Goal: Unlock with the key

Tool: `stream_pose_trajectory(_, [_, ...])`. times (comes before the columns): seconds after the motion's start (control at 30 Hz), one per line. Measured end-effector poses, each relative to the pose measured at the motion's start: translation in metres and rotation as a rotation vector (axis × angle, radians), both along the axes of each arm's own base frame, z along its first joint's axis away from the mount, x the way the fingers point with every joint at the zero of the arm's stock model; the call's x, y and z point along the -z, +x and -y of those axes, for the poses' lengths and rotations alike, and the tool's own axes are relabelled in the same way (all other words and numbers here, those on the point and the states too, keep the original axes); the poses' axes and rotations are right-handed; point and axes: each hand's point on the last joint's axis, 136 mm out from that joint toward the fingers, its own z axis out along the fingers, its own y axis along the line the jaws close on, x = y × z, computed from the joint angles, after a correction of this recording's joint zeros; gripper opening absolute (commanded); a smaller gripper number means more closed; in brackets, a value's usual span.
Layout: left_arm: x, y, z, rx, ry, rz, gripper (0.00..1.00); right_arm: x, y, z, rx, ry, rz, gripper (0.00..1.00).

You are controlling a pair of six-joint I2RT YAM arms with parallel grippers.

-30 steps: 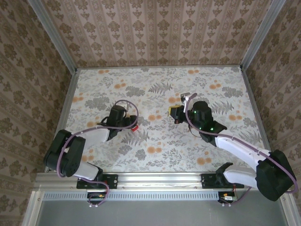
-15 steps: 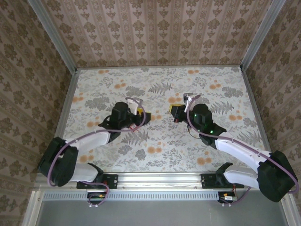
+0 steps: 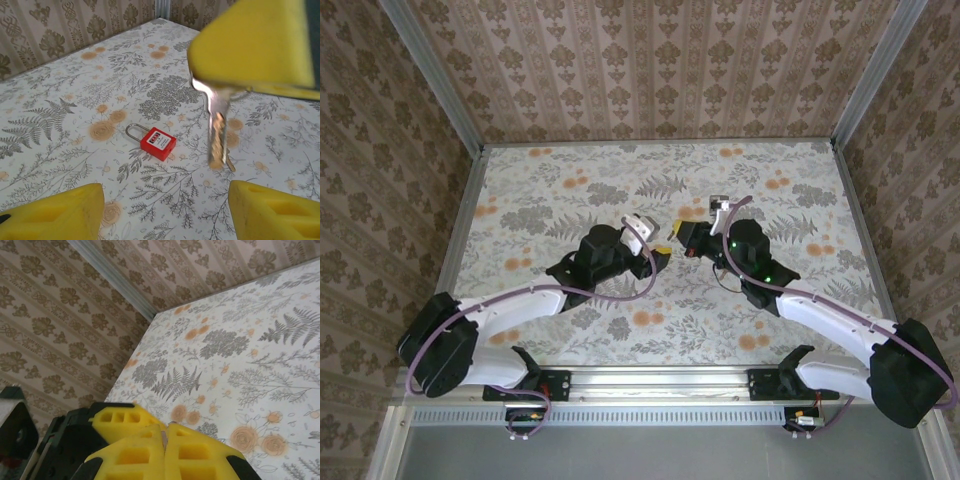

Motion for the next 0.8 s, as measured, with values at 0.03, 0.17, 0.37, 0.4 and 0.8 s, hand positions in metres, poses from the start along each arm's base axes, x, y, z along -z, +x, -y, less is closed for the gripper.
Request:
stream_pose_trajectory(0.03, [-0.0001,0.0009,0.0009,0.0,-0.003,0.003,0.66,0.0,-0.0016,-0.0021,-0.006,0.002,-0.002,0.07])
stream_pose_trajectory(0.17, [0.0042,0.003,0.0027,-0.003,0.001,0.0,0.65,0.0004,-0.0045,-0.006,-0.019,0.003,-0.004,0.08])
stream_pose_trajectory(0.37, [0.0005,0.0069,0.0017,-0.023,-0.007,0.018,0.61,0.0017,-0.0066,-0.0093,-0.028,0.0,-0.006,0.07])
stream_pose_trajectory(0.4, [0.0002,0.007,0.0018,-0.023,-0.008,0.019,0.6,0.0018,-0.0068,-0.0095,-0.029,0.0,-0.007,0.07])
stream_pose_trajectory(0.8, [-0.0013,0.0066,0.0008,-0.021,-0.011,0.022,0.53,0.002,-0.0091,-0.012,-0.037,0.0,-0.006,0.07])
